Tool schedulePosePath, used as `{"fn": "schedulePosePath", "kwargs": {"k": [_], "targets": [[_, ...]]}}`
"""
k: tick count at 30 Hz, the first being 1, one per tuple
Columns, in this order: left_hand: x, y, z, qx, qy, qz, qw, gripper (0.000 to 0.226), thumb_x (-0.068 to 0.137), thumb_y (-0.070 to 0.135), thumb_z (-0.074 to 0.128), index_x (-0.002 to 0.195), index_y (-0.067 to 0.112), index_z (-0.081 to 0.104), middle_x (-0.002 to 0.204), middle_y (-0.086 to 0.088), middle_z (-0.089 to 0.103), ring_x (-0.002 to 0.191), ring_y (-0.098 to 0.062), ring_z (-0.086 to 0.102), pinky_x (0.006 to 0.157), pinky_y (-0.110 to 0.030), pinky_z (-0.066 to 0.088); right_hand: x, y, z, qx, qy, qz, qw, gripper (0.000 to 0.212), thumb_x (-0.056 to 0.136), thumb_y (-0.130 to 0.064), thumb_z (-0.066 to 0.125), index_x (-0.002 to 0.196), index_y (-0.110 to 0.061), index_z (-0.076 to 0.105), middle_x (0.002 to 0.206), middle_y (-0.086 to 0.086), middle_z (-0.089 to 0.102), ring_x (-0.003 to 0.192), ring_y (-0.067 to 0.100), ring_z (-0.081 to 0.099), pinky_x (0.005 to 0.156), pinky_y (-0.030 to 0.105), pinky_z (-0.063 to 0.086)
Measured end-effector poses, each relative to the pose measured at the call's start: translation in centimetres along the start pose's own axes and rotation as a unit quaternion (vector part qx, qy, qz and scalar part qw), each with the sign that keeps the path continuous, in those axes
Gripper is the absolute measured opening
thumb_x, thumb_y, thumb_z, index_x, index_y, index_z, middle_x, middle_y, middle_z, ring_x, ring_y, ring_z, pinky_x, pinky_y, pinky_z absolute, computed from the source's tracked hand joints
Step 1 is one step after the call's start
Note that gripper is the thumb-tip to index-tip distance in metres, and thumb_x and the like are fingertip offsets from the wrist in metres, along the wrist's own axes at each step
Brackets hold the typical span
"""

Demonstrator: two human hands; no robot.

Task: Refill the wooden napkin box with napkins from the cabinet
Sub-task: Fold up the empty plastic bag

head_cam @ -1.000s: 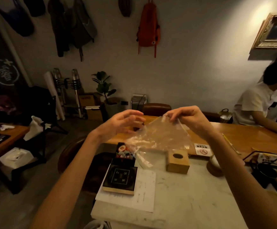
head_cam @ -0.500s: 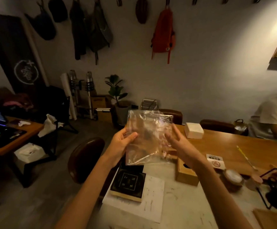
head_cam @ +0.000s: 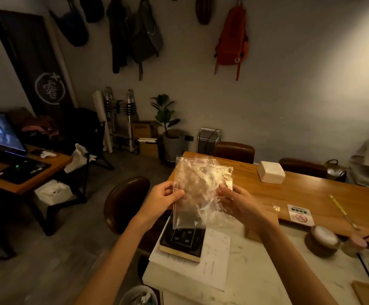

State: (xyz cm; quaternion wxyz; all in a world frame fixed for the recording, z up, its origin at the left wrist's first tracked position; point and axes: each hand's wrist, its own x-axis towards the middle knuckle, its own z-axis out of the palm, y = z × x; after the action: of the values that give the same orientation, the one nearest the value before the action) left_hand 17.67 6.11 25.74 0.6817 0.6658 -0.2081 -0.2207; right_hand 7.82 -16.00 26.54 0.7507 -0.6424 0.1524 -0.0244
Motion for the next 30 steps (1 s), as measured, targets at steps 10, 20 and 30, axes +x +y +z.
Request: {"fn": "schedulePosePath", "kwargs": {"k": [10, 20, 30], "targets": [[-4.9, -3.7, -5.0, 0.022, 0.051, 0.001, 0.998, 0.02, 0.09, 0.002, 0.065, 0.107, 0.014, 0.066, 0.094, -0.024, 0.071, 0.083, -0.03, 0.071, 0.072, -0.035, 0.06, -1.5, 3.6, 4.6, -0.038, -0.091, 0.04, 0.994, 0.036, 0.089, -0.033, 0.066, 0.119, -0.015, 0.063, 0.1, 0.008, 0.07, 0.086, 0.022, 0.064, 0.08, 0.036, 0.051], [-14.7, -10.9, -12.6, 0.017, 0.128, -0.064, 0.99, 0.015, 0.083, 0.003, 0.071, 0.094, 0.013, 0.071, 0.089, -0.011, 0.072, 0.088, -0.027, 0.07, 0.084, -0.038, 0.057, -2.4, 13.3, 13.4, 0.004, -0.139, 0.179, 0.974, 0.035, 0.083, -0.004, 0.071, 0.111, -0.023, 0.073, 0.089, 0.007, 0.067, 0.068, 0.012, 0.058, 0.06, 0.025, 0.048], [-22.5, -14.0, -16.1, -0.121, 0.313, -0.159, 0.928, 0.013, 0.089, 0.0, 0.061, 0.089, 0.006, 0.073, 0.065, 0.001, 0.068, 0.056, -0.007, 0.061, 0.055, -0.019, 0.051, 0.5, 18.3, 20.1, 0.056, -0.24, 0.242, 0.939, 0.035, 0.086, -0.012, 0.064, 0.12, -0.019, 0.07, 0.119, 0.011, 0.07, 0.109, 0.03, 0.064, 0.084, 0.032, 0.053]]}}
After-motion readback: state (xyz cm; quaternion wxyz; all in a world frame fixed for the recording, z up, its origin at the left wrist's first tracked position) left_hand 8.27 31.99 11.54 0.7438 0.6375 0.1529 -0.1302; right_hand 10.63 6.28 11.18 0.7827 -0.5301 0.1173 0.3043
